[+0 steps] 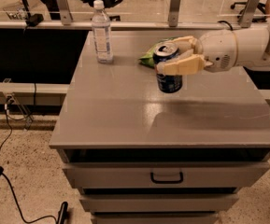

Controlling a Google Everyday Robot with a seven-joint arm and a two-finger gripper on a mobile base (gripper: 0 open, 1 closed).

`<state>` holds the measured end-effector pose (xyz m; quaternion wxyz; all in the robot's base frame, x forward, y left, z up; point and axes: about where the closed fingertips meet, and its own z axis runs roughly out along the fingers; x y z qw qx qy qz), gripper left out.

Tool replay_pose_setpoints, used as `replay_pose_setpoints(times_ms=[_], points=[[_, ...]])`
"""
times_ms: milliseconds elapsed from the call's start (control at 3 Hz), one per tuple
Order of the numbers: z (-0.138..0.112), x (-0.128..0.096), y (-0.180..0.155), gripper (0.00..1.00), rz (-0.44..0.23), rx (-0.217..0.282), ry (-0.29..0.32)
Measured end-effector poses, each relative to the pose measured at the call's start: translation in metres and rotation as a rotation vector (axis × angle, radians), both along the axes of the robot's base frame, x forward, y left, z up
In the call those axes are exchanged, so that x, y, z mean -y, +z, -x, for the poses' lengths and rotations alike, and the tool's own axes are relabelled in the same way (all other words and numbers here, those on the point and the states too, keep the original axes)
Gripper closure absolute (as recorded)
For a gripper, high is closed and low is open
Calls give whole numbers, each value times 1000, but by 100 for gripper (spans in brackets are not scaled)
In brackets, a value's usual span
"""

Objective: Place pepsi can upright

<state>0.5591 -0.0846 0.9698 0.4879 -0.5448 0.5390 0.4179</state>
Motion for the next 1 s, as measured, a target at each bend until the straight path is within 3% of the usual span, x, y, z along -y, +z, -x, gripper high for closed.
replay_pose_setpoints(times_ms=[333, 667, 1000], points=[[5, 5, -12, 100, -74, -1, 14], [9, 13, -31, 83, -115, -2, 9], [12, 17, -46, 59, -162, -6, 18]])
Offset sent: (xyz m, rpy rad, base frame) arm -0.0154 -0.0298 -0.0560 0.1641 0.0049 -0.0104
